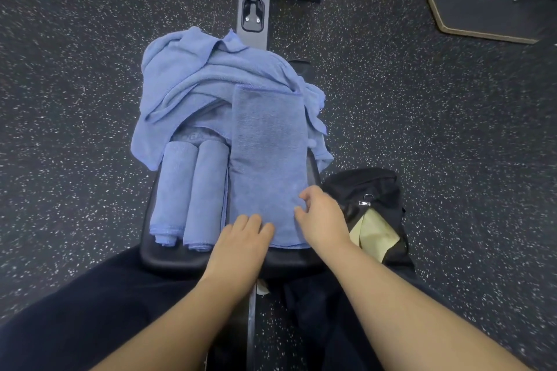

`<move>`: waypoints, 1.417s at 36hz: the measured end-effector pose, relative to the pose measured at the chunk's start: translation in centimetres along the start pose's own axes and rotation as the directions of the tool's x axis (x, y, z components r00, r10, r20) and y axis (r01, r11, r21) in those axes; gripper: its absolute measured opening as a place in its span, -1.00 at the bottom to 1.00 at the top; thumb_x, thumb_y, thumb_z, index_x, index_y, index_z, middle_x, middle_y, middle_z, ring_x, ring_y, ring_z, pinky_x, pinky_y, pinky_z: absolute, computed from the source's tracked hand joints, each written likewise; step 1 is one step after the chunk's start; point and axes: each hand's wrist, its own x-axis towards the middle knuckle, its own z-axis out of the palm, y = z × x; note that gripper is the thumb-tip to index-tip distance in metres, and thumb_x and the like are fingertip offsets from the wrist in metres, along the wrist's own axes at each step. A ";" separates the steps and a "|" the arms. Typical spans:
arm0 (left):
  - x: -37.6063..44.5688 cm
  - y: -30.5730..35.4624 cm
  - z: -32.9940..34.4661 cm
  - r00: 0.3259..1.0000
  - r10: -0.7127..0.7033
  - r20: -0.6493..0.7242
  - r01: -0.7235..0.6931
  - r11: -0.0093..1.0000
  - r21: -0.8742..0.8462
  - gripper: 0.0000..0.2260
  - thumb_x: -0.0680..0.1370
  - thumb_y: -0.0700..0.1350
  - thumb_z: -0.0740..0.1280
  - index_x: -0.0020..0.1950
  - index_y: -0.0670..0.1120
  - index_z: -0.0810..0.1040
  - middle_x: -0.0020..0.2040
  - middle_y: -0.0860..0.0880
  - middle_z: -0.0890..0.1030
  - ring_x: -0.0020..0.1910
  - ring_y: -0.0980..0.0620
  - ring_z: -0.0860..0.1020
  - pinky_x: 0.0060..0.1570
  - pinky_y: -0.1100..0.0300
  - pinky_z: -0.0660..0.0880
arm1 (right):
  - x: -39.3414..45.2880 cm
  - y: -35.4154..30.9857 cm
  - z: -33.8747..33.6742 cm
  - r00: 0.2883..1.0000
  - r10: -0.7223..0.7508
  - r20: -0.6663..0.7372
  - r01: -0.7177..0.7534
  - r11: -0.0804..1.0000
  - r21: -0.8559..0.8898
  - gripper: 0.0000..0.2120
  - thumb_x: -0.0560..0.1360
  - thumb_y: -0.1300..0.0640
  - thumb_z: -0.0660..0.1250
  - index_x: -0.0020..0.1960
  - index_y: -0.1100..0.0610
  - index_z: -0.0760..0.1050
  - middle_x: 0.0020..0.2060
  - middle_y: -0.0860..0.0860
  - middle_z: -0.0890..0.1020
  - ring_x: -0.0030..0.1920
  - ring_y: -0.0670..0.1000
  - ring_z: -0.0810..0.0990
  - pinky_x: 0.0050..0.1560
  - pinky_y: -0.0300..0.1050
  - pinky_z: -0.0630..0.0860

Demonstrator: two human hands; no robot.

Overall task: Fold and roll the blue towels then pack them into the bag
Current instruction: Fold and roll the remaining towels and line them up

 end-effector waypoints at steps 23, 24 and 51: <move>2.2 -0.5 -0.2 0.991 -0.057 0.121 0.066 0.996 -0.066 -0.56 -0.11 -0.32 0.60 -0.35 -0.16 0.51 -0.44 -0.10 0.49 -0.49 -0.11 0.49 -0.57 0.19 0.41 | -0.7 -0.1 -0.9 0.994 -0.061 0.092 0.044 0.983 0.177 -0.53 0.48 0.26 0.28 0.34 0.12 0.24 -0.05 -0.03 0.44 -0.08 -0.03 0.45 -0.16 -0.24 0.30; 2.3 -0.7 -0.3 0.990 -0.081 0.118 0.094 0.990 -0.110 -0.58 -0.06 -0.33 0.60 -0.33 -0.17 0.50 -0.44 -0.11 0.50 -0.49 -0.13 0.50 -0.57 0.19 0.42 | -0.6 -0.1 -1.1 0.995 -0.062 0.080 0.043 0.975 0.216 -0.53 0.46 0.28 0.27 0.33 0.11 0.25 -0.06 -0.04 0.44 -0.11 -0.05 0.45 -0.22 -0.30 0.31; 2.9 -1.7 -2.9 0.966 -0.239 0.097 0.257 0.858 -0.444 -0.91 0.57 -0.23 0.20 0.02 -0.07 0.42 -0.03 -0.11 0.47 -0.05 -0.21 0.48 -0.07 -0.03 0.41 | -0.1 0.0 -1.6 0.946 -0.321 -0.052 0.325 0.929 0.179 -0.82 0.41 0.31 0.41 -0.10 0.06 0.53 -0.18 -0.07 0.53 -0.29 -0.18 0.46 -0.15 -0.41 0.37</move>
